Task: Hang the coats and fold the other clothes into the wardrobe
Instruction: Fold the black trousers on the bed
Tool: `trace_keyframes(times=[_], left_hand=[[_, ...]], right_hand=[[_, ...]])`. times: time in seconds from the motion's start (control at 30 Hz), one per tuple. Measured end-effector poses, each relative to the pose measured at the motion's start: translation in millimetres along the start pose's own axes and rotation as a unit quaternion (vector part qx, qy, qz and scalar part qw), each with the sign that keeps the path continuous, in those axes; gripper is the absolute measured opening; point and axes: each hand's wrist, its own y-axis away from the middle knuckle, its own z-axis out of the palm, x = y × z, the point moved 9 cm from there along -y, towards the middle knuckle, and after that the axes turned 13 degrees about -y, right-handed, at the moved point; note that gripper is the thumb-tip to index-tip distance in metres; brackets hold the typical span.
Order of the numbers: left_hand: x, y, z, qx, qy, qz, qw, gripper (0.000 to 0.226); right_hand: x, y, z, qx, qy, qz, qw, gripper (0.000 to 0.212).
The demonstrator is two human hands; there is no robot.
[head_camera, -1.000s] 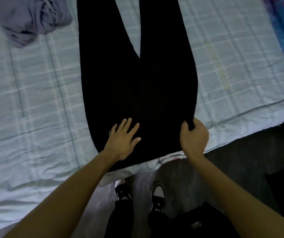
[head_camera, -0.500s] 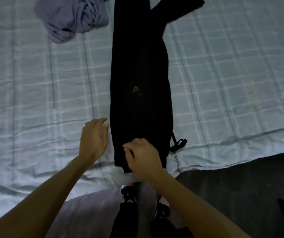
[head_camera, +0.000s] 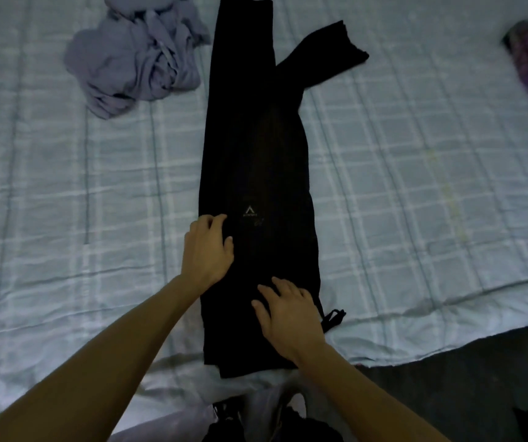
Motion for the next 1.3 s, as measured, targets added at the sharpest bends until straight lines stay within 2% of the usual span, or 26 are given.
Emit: trace_keyframes(times=[0.3,0.53,0.67,0.77,0.93,1.03,1.1,1.17,1.23,1.3], left_hand=[[42,-105,-18,0.003,-0.044,0.015,0.999,0.046],[85,-232,-35,0.040,-0.058,0.003,0.997,0.046],[105,-297,-44,0.073,-0.080,-0.001,0.994,0.048],[122,-338,-40,0.093,-0.133,0.037,0.986,0.051],[149,-396,-3,0.033,-0.231,0.122,0.965,0.063],[156,-423,4,0.036,-0.236,0.137,0.961,0.050],[156,-439,-8,0.055,-0.170,0.135,0.975,0.031],[142,-454,-25,0.054,0.009,0.075,0.996,0.018],[117,-466,-38,0.051,0.183,-0.010,0.982,0.017],[87,-474,-48,0.078,0.258,-0.073,0.960,0.020]], right_hand=[[12,-114,-79,0.099,-0.122,-0.043,0.987,0.036],[64,-231,-134,0.122,-0.182,-0.019,0.975,0.030],[92,-303,-167,0.119,-0.165,-0.008,0.979,0.032],[105,-351,-183,0.122,-0.140,-0.009,0.983,0.037],[121,-421,-184,0.112,-0.081,-0.023,0.990,0.043],[128,-451,-188,0.122,-0.041,-0.019,0.991,0.054],[133,-470,-192,0.120,-0.005,-0.014,0.993,0.063],[138,-489,-202,0.137,0.029,-0.006,0.990,0.066],[145,-510,-218,0.184,0.051,0.006,0.981,0.058],[148,-533,-233,0.211,0.064,0.006,0.975,0.038]])
